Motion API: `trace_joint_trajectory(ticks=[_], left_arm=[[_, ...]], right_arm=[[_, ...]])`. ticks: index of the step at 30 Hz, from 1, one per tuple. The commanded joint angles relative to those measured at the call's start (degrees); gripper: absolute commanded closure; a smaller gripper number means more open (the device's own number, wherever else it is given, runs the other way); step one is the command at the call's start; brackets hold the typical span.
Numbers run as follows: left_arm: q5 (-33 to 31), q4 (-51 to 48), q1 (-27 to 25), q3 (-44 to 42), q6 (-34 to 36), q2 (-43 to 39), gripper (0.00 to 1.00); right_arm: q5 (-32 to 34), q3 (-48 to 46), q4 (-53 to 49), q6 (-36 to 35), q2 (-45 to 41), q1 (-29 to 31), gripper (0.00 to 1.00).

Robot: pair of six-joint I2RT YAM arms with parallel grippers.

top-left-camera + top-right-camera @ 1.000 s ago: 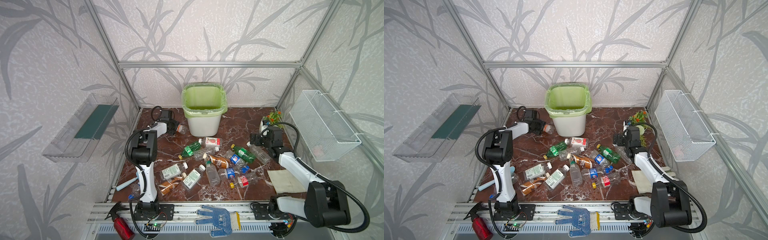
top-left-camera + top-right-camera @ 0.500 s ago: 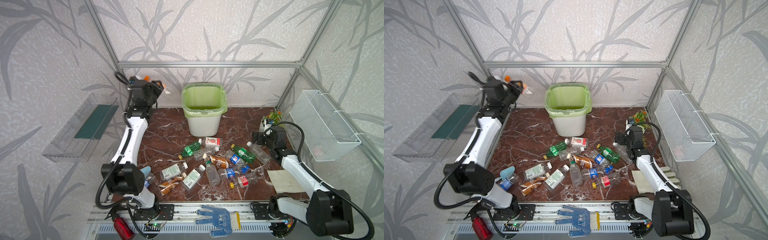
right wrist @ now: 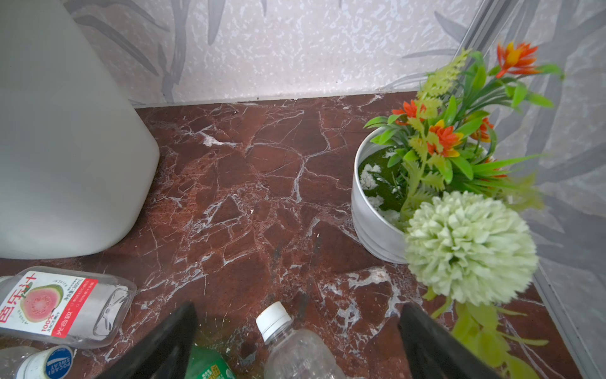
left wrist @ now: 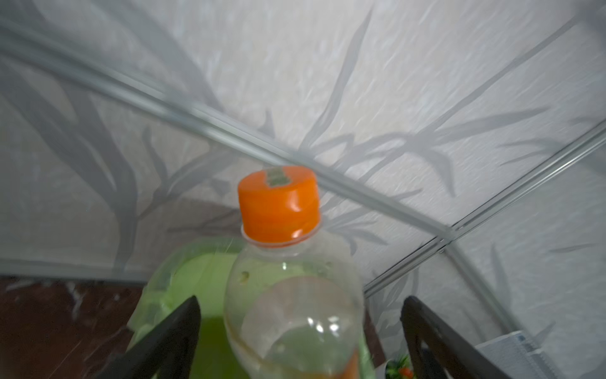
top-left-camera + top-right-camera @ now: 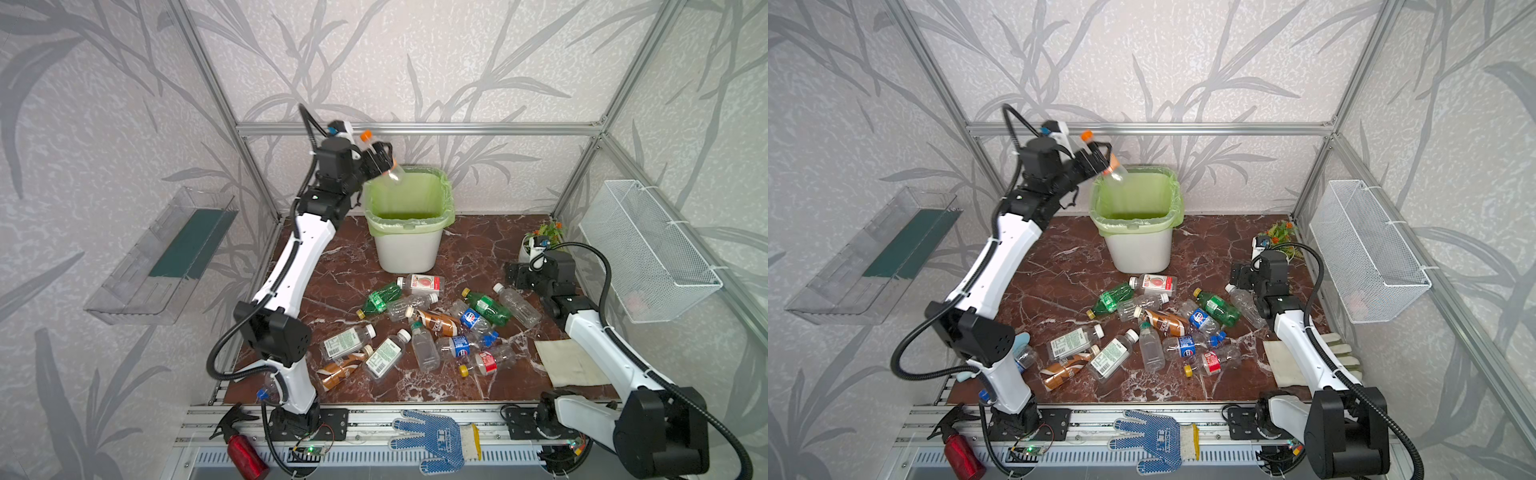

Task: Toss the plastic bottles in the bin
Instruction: 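Lift the orange-capped bottle over the bin and open the left gripper, then withdraw the left gripper from the bin while the right gripper grasps a clear water bottle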

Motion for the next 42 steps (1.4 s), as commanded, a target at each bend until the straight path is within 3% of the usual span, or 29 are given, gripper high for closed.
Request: trace_joint_trajectory(ticks=[1, 10, 22, 32, 42], left_arm=[[-4.52, 1.88, -1.71, 1.96, 7.44, -9.96, 0.01], [-6.09, 12.01, -1.94, -13.83, 9.92, -24.15, 0.01], [-9.93, 9.66, -0.71, -29.43, 14.98, -32.46, 0.01], [-6.86, 8.52, 5.96, -42.2, 9.69, -38.64, 0.01], [-4.44, 5.95, 10.44, -47.59, 7.19, -41.22, 0.01]], right_arm=[[1.84, 2.18, -3.2, -0.3, -2.08, -0.7, 0.01], [6.06, 4.93, -13.62, -2.42, -0.87, -0.63, 0.04], [5.33, 12.58, -32.4, -10.61, 9.63, 0.89, 0.14], [5.96, 15.79, -34.75, -12.97, 18.25, 1.65, 0.18], [7.63, 21.59, -39.79, -13.65, 27.64, 2.44, 0.18]])
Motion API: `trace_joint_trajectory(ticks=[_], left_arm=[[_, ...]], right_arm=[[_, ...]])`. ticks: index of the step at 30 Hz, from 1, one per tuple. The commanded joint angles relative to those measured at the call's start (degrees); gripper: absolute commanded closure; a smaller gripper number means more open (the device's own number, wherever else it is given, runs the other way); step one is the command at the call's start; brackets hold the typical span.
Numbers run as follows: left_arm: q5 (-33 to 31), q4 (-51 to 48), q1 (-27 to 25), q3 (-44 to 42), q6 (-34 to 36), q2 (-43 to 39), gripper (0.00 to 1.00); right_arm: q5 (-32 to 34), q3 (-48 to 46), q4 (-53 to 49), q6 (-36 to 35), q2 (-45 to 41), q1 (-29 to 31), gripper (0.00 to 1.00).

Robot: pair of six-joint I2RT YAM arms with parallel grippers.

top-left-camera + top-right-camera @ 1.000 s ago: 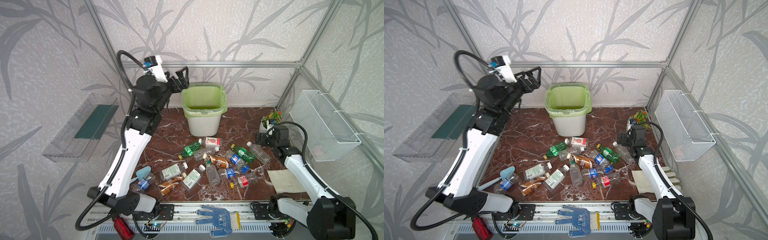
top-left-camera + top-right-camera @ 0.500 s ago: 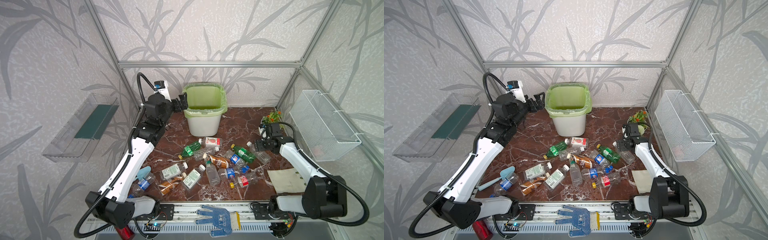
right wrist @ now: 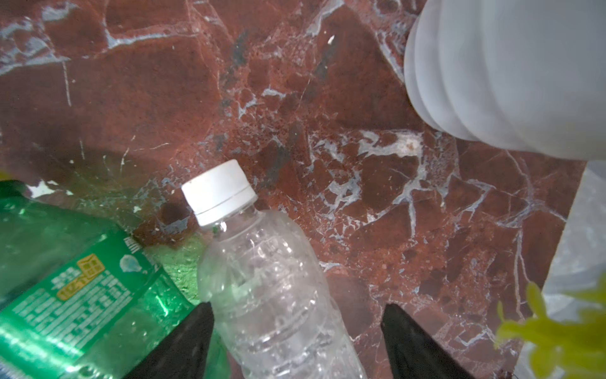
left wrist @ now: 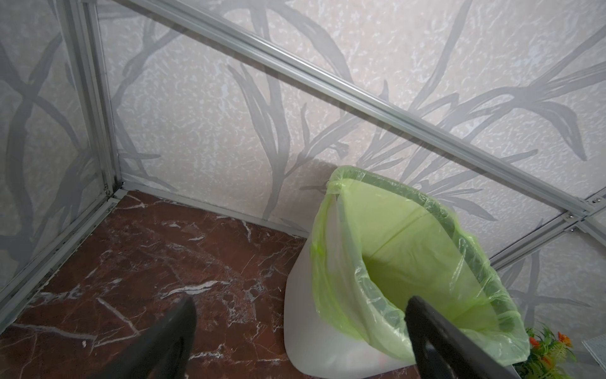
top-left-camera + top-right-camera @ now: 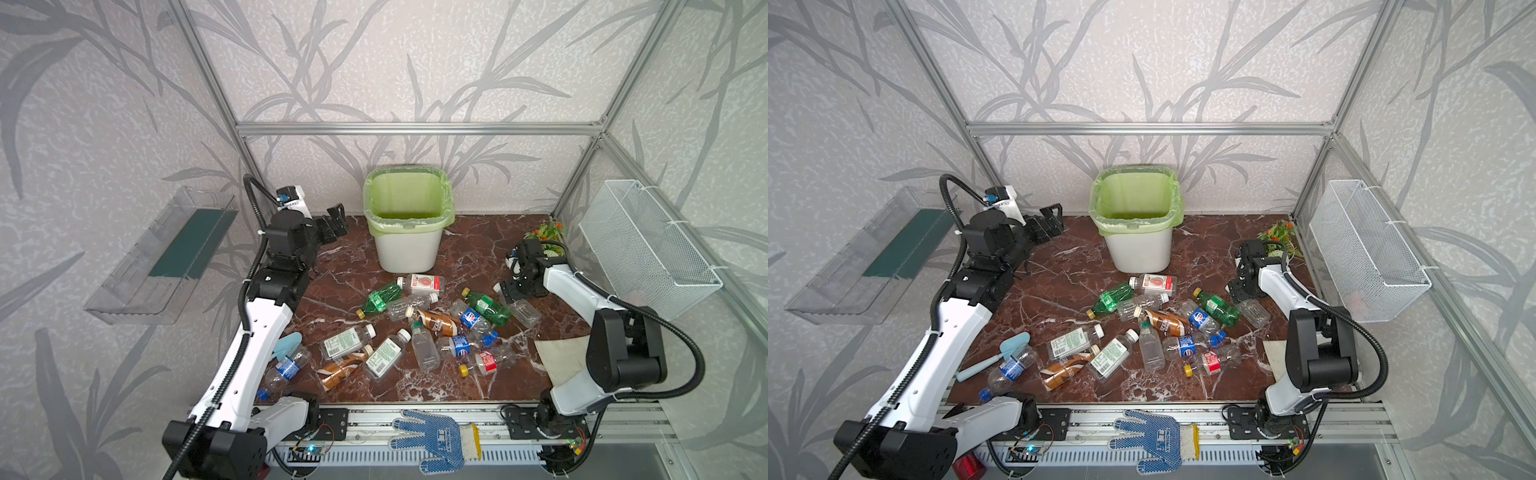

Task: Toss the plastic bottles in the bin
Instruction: 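Withdraw the left gripper from the bin while the right gripper grasps a clear water bottle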

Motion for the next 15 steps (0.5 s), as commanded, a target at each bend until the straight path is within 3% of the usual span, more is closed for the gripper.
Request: trace_joint_trajectory(ticks=[1, 15], left_arm=[[1.0, -1.51, 0.7, -0.98, -0.77, -1.86, 0.01], [-0.53, -2.71, 1.82, -3.46, -1.12, -2.05, 0.01]], right_arm=[[0.86, 1.86, -4.23, -0.83, 1.53, 0.37, 0.18], [-0.05, 4.18, -6.44, -1.21, 7.85, 0.38, 0.18]])
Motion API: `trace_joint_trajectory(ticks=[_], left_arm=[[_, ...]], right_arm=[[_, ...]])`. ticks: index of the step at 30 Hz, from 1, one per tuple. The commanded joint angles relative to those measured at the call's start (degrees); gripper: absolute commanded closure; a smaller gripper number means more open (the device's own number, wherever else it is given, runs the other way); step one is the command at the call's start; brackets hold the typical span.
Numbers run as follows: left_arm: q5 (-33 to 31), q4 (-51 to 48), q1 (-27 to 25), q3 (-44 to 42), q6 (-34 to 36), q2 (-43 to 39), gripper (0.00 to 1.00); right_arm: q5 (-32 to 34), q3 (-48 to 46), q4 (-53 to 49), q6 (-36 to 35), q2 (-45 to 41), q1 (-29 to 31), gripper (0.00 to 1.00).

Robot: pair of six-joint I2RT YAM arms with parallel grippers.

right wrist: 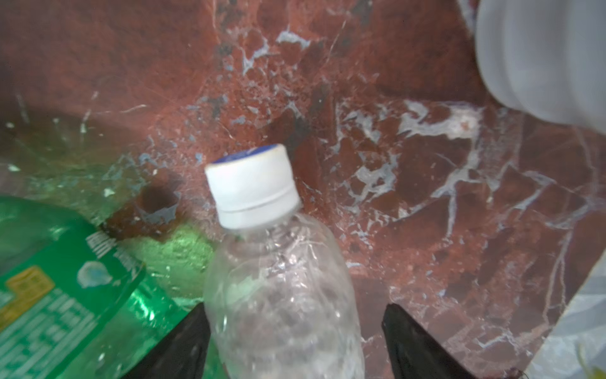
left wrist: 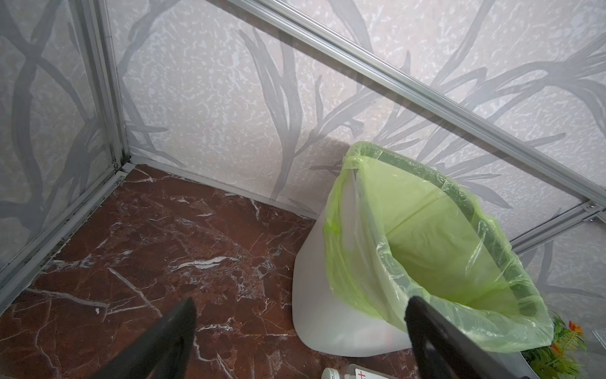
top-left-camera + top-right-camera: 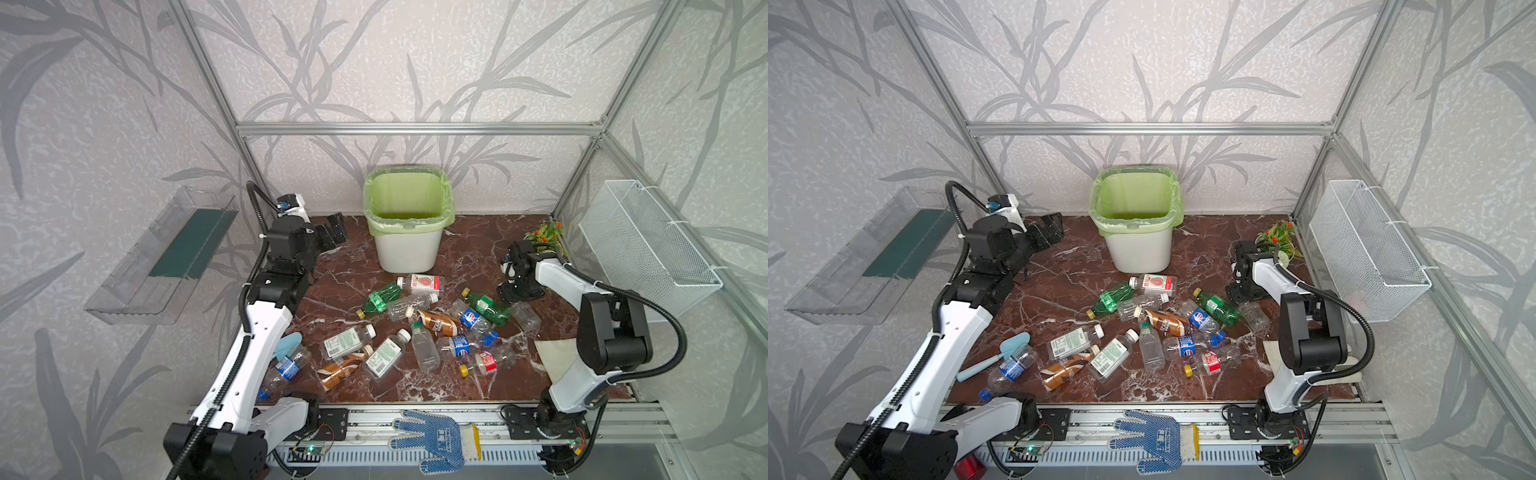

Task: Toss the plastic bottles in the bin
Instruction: 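Withdraw the left gripper from the bin while the right gripper grasps a clear water bottle, then carry the clear bottle over the bin and release it from the right gripper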

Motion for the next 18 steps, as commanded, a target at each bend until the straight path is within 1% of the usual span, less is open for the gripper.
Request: trace_joint_trajectory(ticks=[1, 4, 7, 9, 11, 13, 14, 17, 18], left_arm=[[-0.91, -1.16, 0.6, -1.23, -0.27, -1.14, 0.01], [-0.91, -1.64, 0.97, -1.66, -0.43, -1.14, 0.01], [-0.92, -1.72, 1.2, -2.26, -0.48, -1.14, 0.01], [-0.95, -1.68, 1.34, -2.71, -0.64, -1.06, 0.01], [-1.1, -1.68, 1.42, -3.09, -0.74, -1.03, 0.01], [-1.17, -1.66, 1.63, -3.41, -0.74, -0.84, 0.01], [-1.3, -1.71, 1.69, -3.6, -0.74, -0.92, 0.01], [-1.92, -1.67, 2.0, -4.41, -0.68, -0.72, 0.01], [-2.29, -1.74, 2.04, -4.84, -0.65, -0.45, 0.01]], right_arm=[[-0.34, 1.59, -2.37, -0.57, 1.88, 0.19, 0.18], [-0.62, 2.71, -2.95, -0.4, 3.3, 0.2, 0.2], [-0.79, 3.47, -3.06, -0.41, 3.68, 0.19, 0.24], [-1.13, 4.42, -3.23, -0.42, 3.59, 0.19, 0.3], [-2.22, 6.2, -3.79, -0.41, 3.45, 0.24, 0.38], [-4.21, 9.02, -4.72, -0.09, 2.88, 0.19, 0.45], [-5.46, 11.01, -5.05, 0.22, 2.05, 0.21, 0.47], [-8.27, 17.96, -6.0, 1.51, -1.2, 0.74, 0.47], [-9.0, 20.87, -5.78, 1.73, -3.73, 1.14, 0.47]])
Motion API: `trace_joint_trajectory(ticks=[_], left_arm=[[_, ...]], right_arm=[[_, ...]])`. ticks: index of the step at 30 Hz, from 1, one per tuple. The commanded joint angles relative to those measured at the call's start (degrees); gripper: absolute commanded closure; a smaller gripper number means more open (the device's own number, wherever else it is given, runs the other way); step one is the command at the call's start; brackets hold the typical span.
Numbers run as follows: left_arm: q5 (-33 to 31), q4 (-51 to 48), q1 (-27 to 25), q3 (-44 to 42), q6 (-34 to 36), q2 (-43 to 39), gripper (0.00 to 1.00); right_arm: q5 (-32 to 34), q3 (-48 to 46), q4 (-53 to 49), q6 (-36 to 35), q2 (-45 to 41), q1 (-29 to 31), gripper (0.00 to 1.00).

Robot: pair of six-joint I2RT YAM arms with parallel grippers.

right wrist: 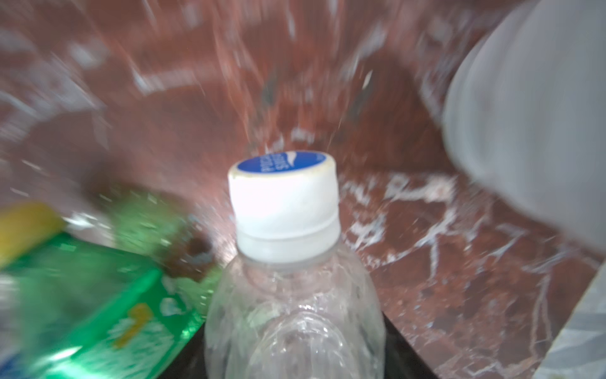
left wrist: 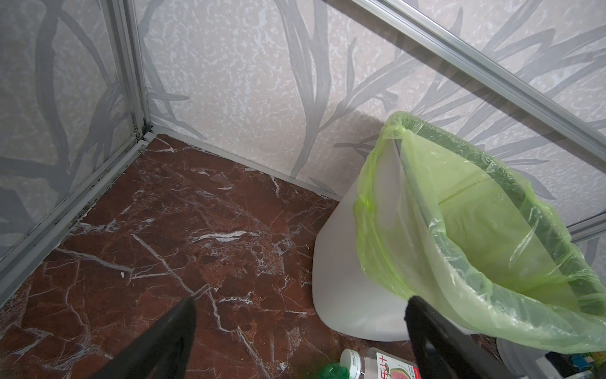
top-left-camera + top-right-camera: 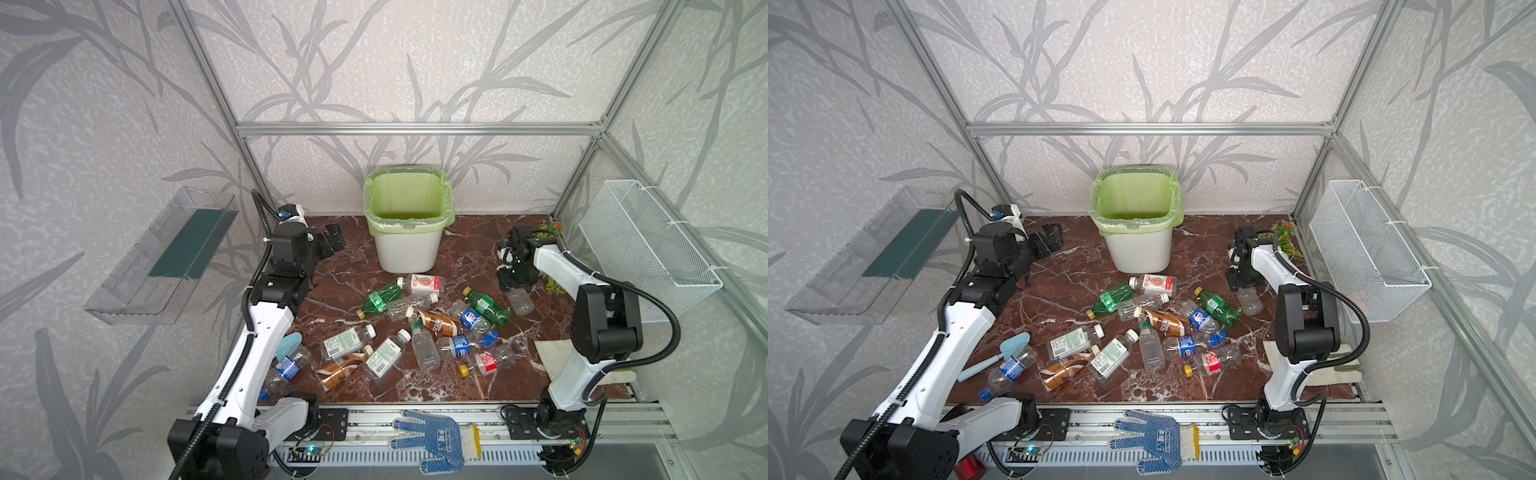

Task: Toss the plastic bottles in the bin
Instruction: 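Carry the clear bottle over the bin and release it from the right gripper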

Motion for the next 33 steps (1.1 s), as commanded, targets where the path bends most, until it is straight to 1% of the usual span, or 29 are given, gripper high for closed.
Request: trace_joint_trajectory(ticks=[1, 3, 4, 7, 9, 10, 12, 13, 15, 16, 17, 18, 21, 23, 24, 25, 26, 30, 33], left_arm=[[-1.85, -0.31, 0.65, -1.59, -0.21, -0.35, 0.01], [-2.25, -0.22, 1.12, -2.76, -0.33, 0.35, 0.01], [-2.51, -0.22, 1.36, -3.29, -0.47, 0.81, 0.01], [-3.41, -0.13, 2.14, -5.32, -0.53, 2.24, 0.01], [-3.33, -0.28, 2.86, -6.59, -0.48, 3.38, 0.01], [-3.26, -0.45, 3.12, -7.08, -0.36, 3.85, 0.01], [-3.01, -0.95, 3.35, -7.86, -0.04, 4.87, 0.01], [-2.92, -1.05, 3.44, -8.13, 0.08, 5.25, 0.01], [-2.39, -1.16, 3.45, -8.52, 0.09, 5.83, 0.01], [-2.12, -1.14, 3.44, -8.65, -0.05, 6.0, 0.01], [-1.78, -1.1, 3.48, -8.79, -0.04, 6.22, 0.01], [-1.52, -1.05, 3.47, -8.92, -0.14, 6.29, 0.01], [-1.3, -1.21, 3.43, -9.13, -0.3, 6.14, 0.01], [-1.47, -1.39, 3.48, -9.4, -0.26, 5.78, 0.01], [-1.49, -1.75, 3.47, -9.38, -0.13, 5.49, 0.01], [-1.57, -2.09, 3.44, -9.34, -0.03, 5.16, 0.01], [-1.66, -2.59, 3.45, -9.44, 0.25, 4.8, 0.01], [-0.6, -5.07, 3.39, -9.29, 0.6, 2.74, 0.01], [-0.32, -4.66, 2.63, -10.36, 1.04, 0.34, 0.01]], right_arm=[[-4.53, 8.72, -0.78, 1.34, -8.19, 1.29, 0.47], [-6.79, 13.31, 2.68, 1.76, -12.43, 2.16, 0.5], [-8.04, 14.19, 6.06, 3.05, -14.72, 2.34, 0.51], [-11.44, 10.97, 23.4, 8.54, -24.98, 2.39, 0.53], [-11.23, 8.08, 34.43, 12.87, -30.64, 2.39, 0.53], [-10.49, 7.61, 37.55, 14.8, -32.04, 2.39, 0.53], [-9.36, 7.9, 43.05, 19.56, -33.28, 2.37, 0.53], [-9.84, 8.01, 45.26, 22.2, -33.01, 2.39, 0.53], [-14.35, 8.37, 51.31, 29.54, -30.17, 2.75, 0.55], [-16.25, 9.08, 52.99, 32.11, -28.22, 3.91, 0.55], [-17.94, 10.87, 53.49, 33.06, -25.08, 6.2, 0.55], [-19.41, 13.56, 52.2, 32.08, -21.44, 9.13, 0.55], [-23.94, 25.0, 41.64, 24.52, -9.56, 17.84, 0.49], [-24.14, 31.98, 34.72, 21.22, -3.18, 20.64, 0.42], [-23.56, 33.34, 34.41, 21.44, -1.7, 20.92, 0.35], [-22.0, 33.24, 35.53, 21.84, -1.7, 20.85, 0.22], [-19.74, 32.63, 37.05, 21.62, -2.66, 20.85, 0.14], [-12.18, 33.03, 39.18, 19.83, -8.09, 20.97, 0.02], [-9.69, 32.19, 39.56, 18.19, -11.12, 21.27, 0.0]])
